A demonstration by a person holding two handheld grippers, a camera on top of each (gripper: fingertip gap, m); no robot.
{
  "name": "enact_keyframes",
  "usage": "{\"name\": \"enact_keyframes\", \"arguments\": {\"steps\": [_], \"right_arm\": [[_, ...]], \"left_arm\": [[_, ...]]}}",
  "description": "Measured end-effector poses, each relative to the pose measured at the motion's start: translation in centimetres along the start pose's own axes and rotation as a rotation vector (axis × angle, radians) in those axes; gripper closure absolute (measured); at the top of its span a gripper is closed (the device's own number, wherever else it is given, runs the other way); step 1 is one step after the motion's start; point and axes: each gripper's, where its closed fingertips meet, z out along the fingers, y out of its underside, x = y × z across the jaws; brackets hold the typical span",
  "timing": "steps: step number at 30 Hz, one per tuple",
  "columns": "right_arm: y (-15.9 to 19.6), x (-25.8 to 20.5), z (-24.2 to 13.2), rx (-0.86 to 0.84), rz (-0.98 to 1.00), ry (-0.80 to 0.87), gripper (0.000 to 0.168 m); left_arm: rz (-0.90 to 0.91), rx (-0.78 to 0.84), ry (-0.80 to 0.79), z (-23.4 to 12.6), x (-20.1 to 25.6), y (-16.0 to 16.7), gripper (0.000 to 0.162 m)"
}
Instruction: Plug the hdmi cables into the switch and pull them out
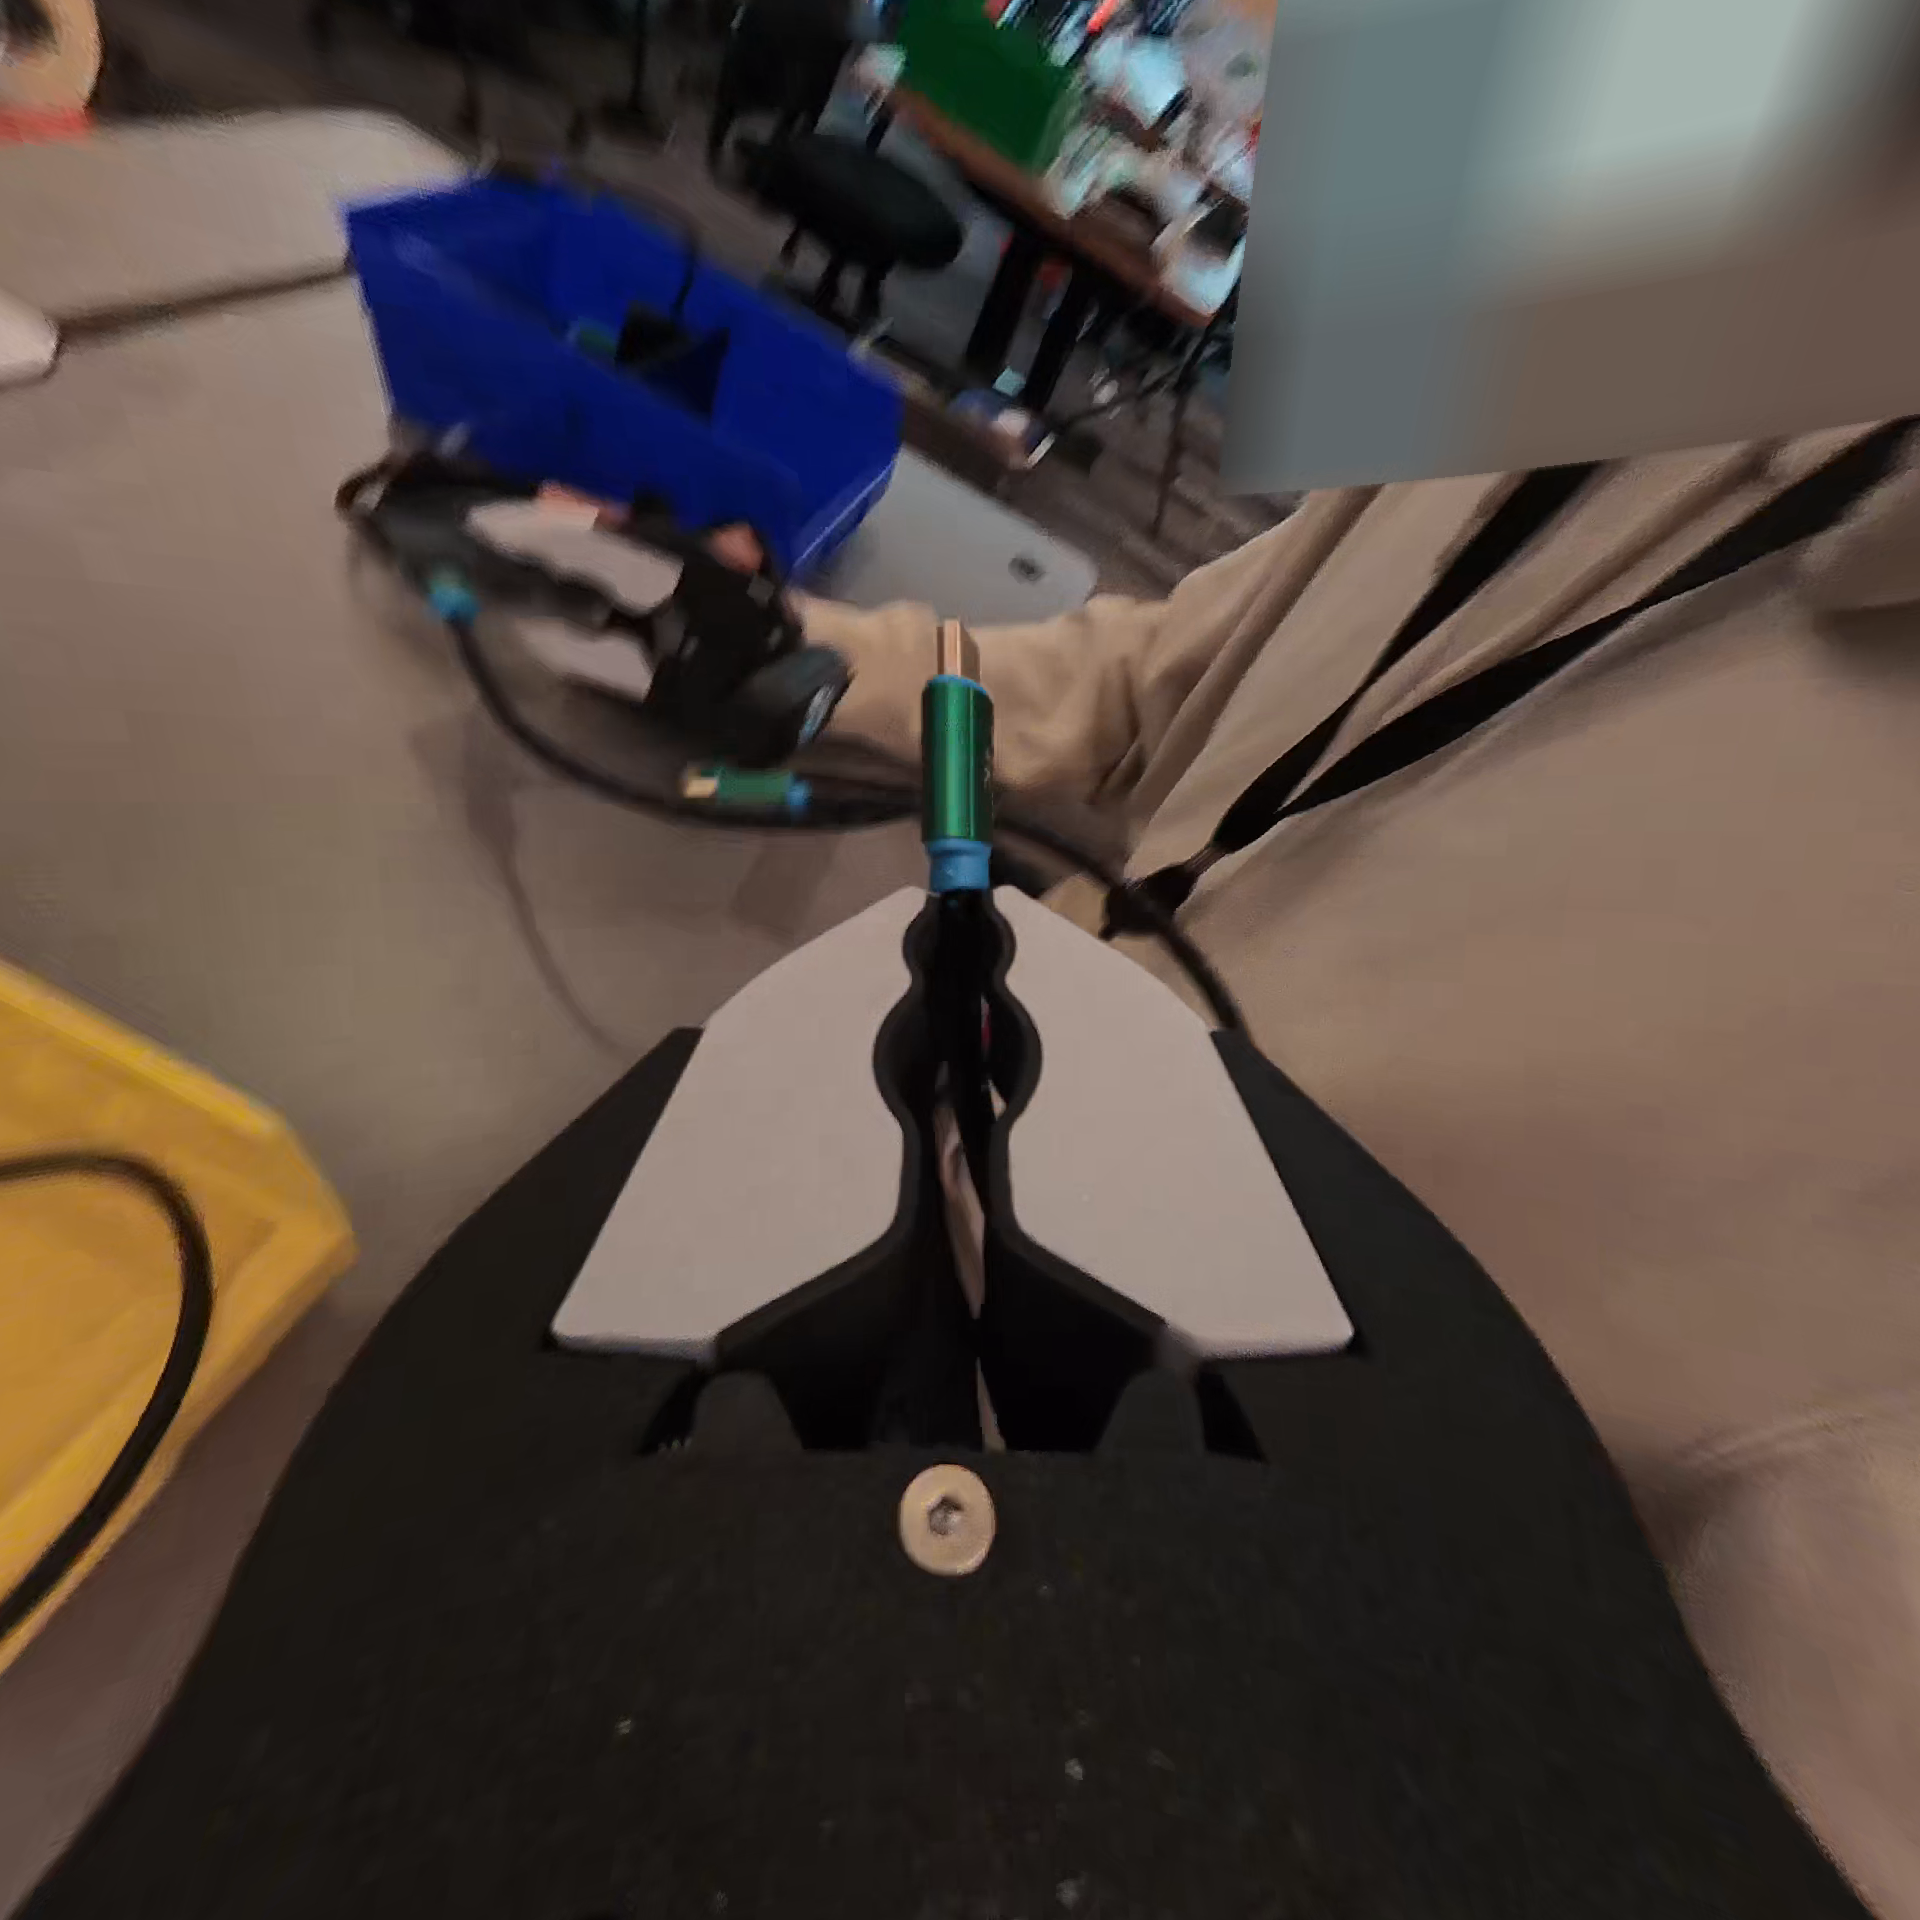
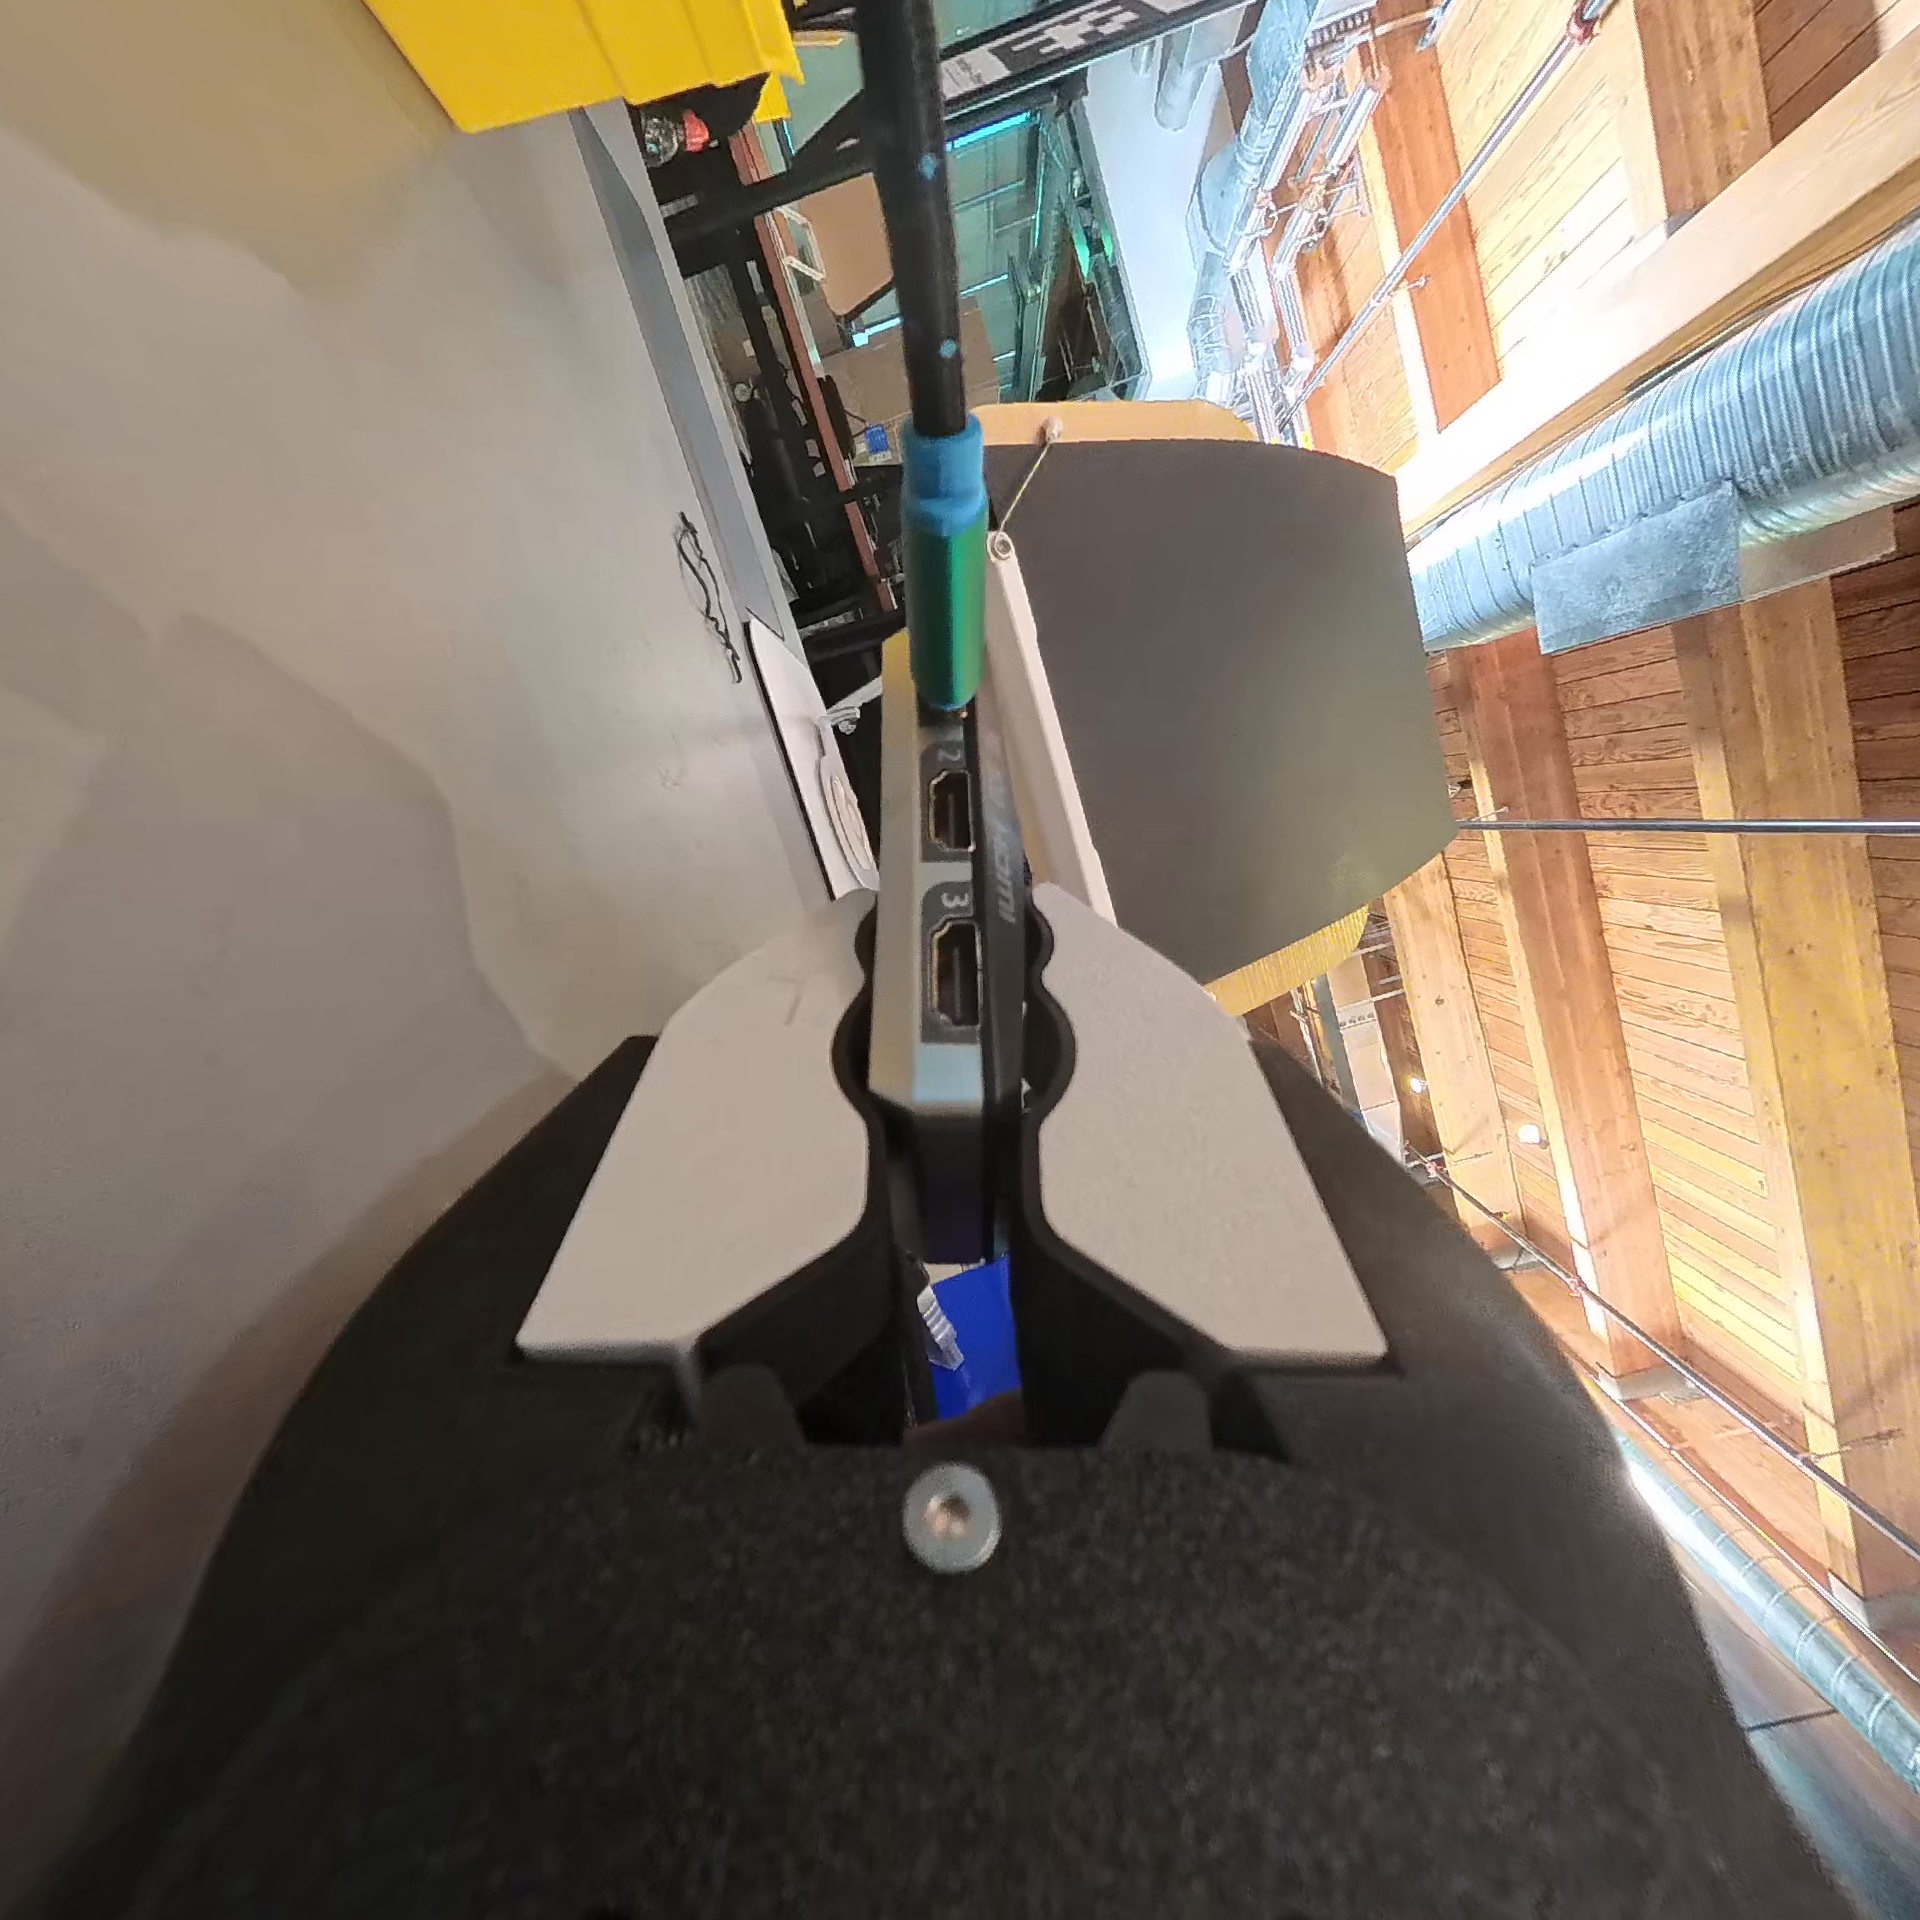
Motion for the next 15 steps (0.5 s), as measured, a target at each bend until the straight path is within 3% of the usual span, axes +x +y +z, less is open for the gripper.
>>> {"name": "enact_keyframes", "arguments": {"steps": [2, 7, 10, 15], "right_arm": [[0.1, -0.1, 0.0, -0.003, -0.004, -0.001, 0.145], [0.0, -0.4, 0.0, -0.003, -0.039, -0.005, 0.146], [0.1, -0.2, 0.0, -0.002, -0.030, -0.001, 0.146], [-0.1, -0.1, -0.3, 0.028, -0.069, 0.011, 0.146]], "left_arm": [[0.015, 0.163, 0.178, 1.0, 2.4, -2.3, 0.157], [-0.097, 0.239, 0.425, 7.9, 2.4, -1.7, 0.156], [-0.194, 0.100, 0.362, 11.5, -0.8, 0.0, 0.157], [-0.310, -0.293, 0.044, 15.7, -9.1, 2.1, 0.156]]}}
